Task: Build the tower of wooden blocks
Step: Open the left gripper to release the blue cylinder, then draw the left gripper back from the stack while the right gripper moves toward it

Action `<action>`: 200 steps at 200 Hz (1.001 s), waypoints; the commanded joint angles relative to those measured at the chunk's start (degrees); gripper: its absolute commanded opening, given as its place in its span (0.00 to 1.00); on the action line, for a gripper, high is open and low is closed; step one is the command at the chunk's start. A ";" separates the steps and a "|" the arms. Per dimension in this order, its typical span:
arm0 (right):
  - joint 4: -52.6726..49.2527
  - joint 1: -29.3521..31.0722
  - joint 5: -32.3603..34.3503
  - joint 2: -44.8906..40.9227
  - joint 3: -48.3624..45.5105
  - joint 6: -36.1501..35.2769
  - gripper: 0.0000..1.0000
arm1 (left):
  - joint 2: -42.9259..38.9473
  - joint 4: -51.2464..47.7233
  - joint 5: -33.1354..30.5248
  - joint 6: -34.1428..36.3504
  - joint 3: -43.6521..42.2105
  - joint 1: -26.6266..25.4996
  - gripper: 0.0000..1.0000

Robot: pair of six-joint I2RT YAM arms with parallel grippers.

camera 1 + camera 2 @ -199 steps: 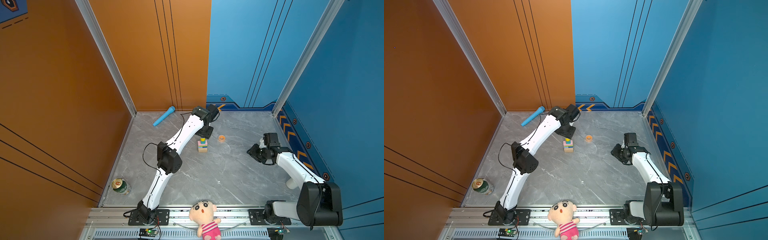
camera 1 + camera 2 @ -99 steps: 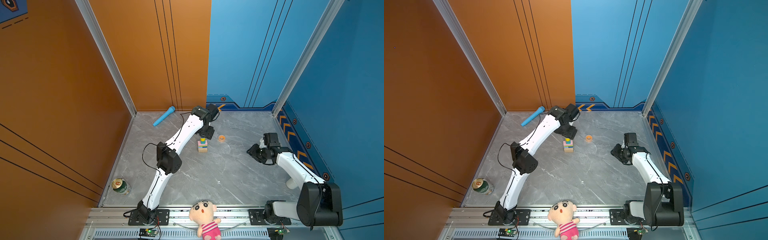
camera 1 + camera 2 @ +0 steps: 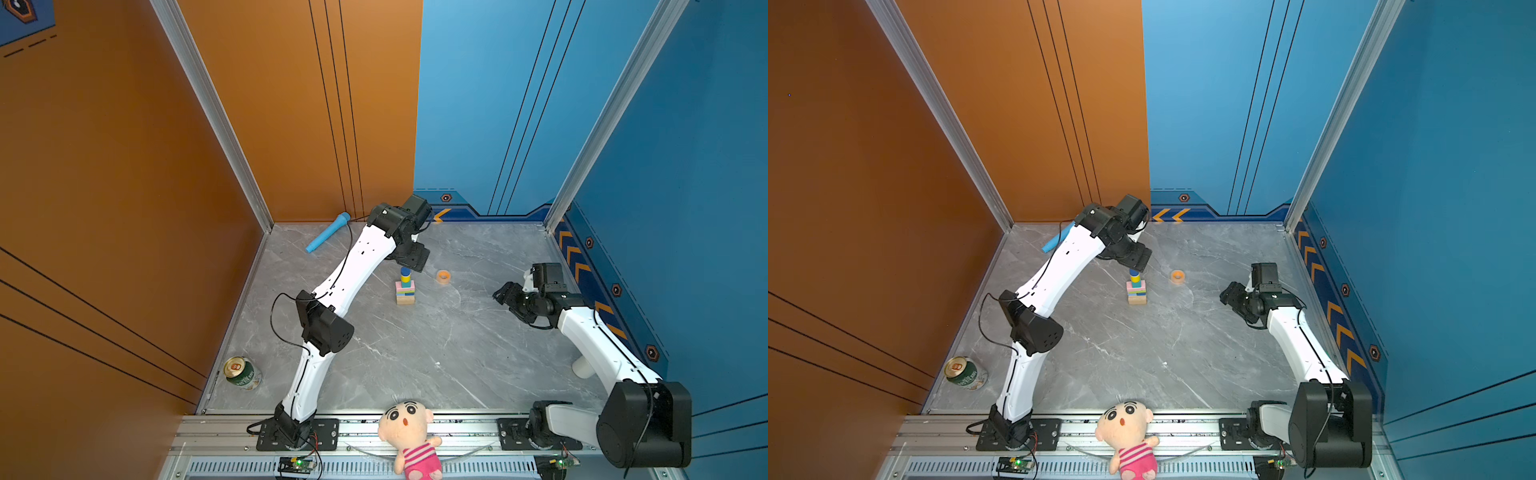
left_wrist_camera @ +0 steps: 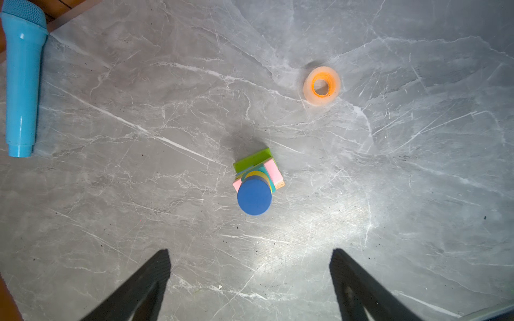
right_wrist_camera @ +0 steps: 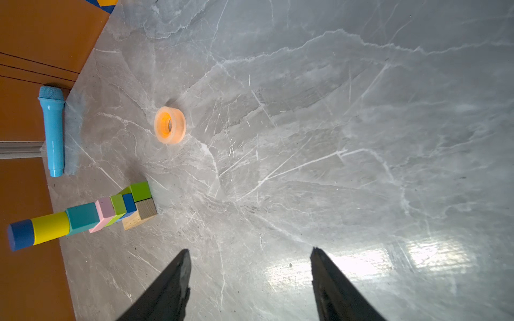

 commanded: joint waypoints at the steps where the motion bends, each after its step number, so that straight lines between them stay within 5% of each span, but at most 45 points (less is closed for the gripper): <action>1: -2.30 -0.21 1.17 -1.92 1.63 -0.22 0.78 | -3.25 1.04 1.93 1.16 -2.11 0.84 0.93; 45: -3.14 0.10 1.25 -2.67 2.34 -0.30 0.91 | -12.58 10.99 4.05 1.06 -14.27 1.95 0.93; 102: -3.81 2.30 2.39 -3.34 3.37 -0.08 0.91 | -33.87 36.39 11.06 -5.19 -46.70 8.91 0.88; 138: -3.12 5.33 3.49 -1.75 4.98 0.22 0.86 | -43.12 51.18 18.18 -10.83 -63.95 14.16 0.60; 163: -2.47 7.87 4.05 0.95 6.66 0.44 0.72 | -44.12 55.73 21.94 -13.42 -70.43 16.05 0.37; 200: -0.58 11.48 3.48 6.15 10.19 0.93 0.32 | -40.11 59.62 25.97 -16.29 -73.82 16.71 0.06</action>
